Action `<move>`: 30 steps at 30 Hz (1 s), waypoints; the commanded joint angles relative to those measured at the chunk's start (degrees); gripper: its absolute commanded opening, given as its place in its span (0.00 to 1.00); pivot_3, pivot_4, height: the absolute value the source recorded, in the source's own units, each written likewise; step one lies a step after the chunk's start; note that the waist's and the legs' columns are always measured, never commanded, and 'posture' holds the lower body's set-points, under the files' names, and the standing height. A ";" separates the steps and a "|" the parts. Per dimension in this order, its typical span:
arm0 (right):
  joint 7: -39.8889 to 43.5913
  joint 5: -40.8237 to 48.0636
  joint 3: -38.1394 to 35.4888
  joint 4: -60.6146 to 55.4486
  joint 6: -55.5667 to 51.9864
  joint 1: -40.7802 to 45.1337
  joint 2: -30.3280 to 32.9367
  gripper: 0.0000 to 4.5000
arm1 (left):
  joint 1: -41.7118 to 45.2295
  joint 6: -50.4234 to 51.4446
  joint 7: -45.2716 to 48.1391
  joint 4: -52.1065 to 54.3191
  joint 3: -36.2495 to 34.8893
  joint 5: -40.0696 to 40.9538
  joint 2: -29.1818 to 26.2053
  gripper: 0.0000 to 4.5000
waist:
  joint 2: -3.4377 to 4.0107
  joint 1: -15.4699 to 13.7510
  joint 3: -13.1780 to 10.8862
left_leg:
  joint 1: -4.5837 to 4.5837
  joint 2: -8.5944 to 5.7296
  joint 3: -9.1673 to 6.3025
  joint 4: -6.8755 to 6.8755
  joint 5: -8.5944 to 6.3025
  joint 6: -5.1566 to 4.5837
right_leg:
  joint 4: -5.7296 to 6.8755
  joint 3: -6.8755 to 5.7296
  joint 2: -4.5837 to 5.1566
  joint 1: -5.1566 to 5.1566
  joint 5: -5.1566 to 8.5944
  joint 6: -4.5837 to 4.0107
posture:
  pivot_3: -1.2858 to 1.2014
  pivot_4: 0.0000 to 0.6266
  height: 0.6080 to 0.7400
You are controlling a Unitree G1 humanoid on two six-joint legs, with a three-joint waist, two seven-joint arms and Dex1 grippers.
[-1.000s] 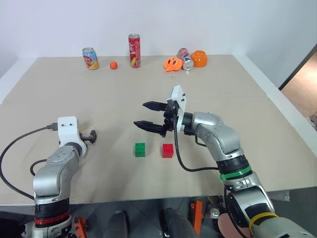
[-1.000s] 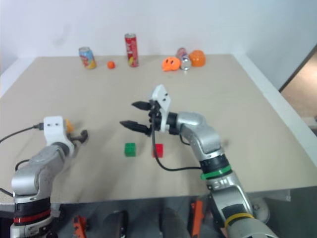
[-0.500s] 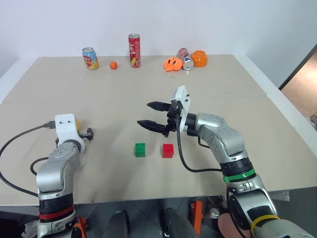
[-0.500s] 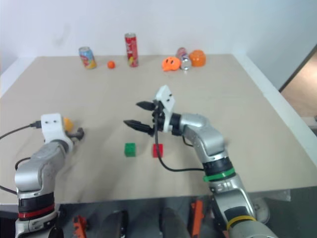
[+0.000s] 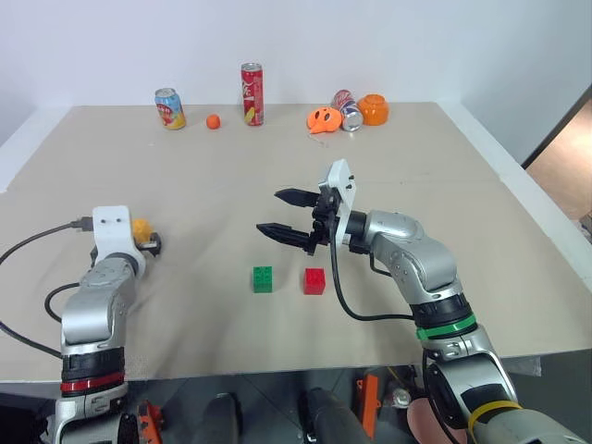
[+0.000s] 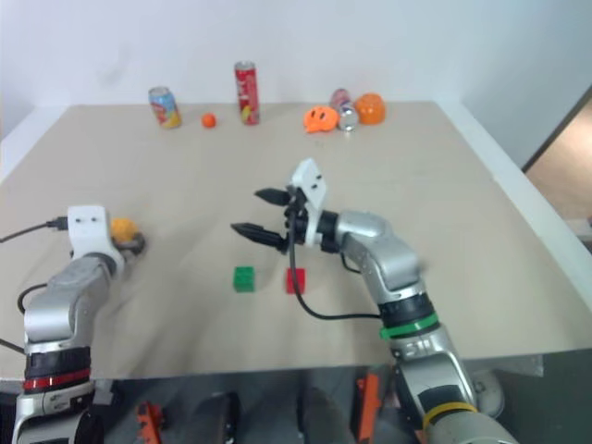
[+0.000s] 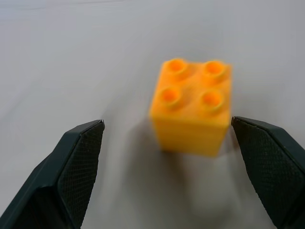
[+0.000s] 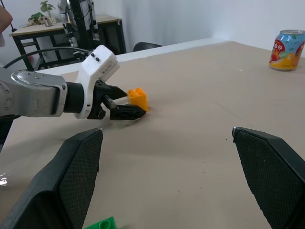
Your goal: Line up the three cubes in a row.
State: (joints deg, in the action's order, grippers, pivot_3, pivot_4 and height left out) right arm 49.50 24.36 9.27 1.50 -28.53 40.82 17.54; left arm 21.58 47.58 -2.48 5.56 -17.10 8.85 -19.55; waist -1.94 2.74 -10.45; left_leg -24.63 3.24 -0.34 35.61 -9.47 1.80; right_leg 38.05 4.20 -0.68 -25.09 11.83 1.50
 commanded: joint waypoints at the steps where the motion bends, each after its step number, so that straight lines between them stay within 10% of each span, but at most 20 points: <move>1: -0.52 0.16 -1.77 -1.76 0.51 0.71 0.26 1.00 | 1.31 -1.93 1.40 -0.08 0.39 -0.31 -0.83 0.71 | 0.00 0.00 0.00 | -0.02 0.00 0.00 -0.01 0.00 0.00 | 0.00 0.00 0.00 -0.03 0.00 -0.01 | 0.52 0.24 1.00; 7: -0.95 0.28 -2.16 -1.80 0.37 0.50 0.64 1.00 | 1.27 -0.29 1.29 1.04 0.61 -0.31 -0.08 0.29 | 0.00 0.00 0.00 | -0.03 0.00 -0.01 -0.07 0.00 0.00 | 0.00 0.00 -0.01 -0.06 0.01 -0.01 | 0.52 0.24 1.00; 16: -0.79 0.47 -2.53 -2.23 -0.05 0.05 1.59 1.00 | 3.44 -6.85 16.20 0.99 5.97 2.98 -5.12 0.30 | 0.00 -0.02 -0.01 | -0.04 0.00 -0.01 -0.07 0.01 0.02 | 0.00 -0.02 -0.01 -0.07 0.01 -0.01 | 0.52 0.24 1.00; 30: 2.07 20.83 -17.97 -30.84 -15.83 -17.86 19.62 1.00 | 11.64 -33.74 76.35 -21.75 14.33 14.44 -18.14 0.30 | 0.01 0.02 -0.02 | -0.09 -0.04 0.00 -0.17 -0.04 0.08 | -0.02 -0.03 0.05 -0.13 0.36 -0.22 | 0.52 0.24 1.00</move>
State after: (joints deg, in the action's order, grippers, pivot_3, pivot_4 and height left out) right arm 52.70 42.36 -5.43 -24.80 -43.21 23.80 36.11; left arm 31.95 15.75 66.38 -14.03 -3.14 21.66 -35.74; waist -1.93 2.75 -10.47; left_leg -24.71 3.19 -0.35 35.42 -9.50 1.88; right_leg 38.04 4.17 -0.63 -25.22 12.27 1.16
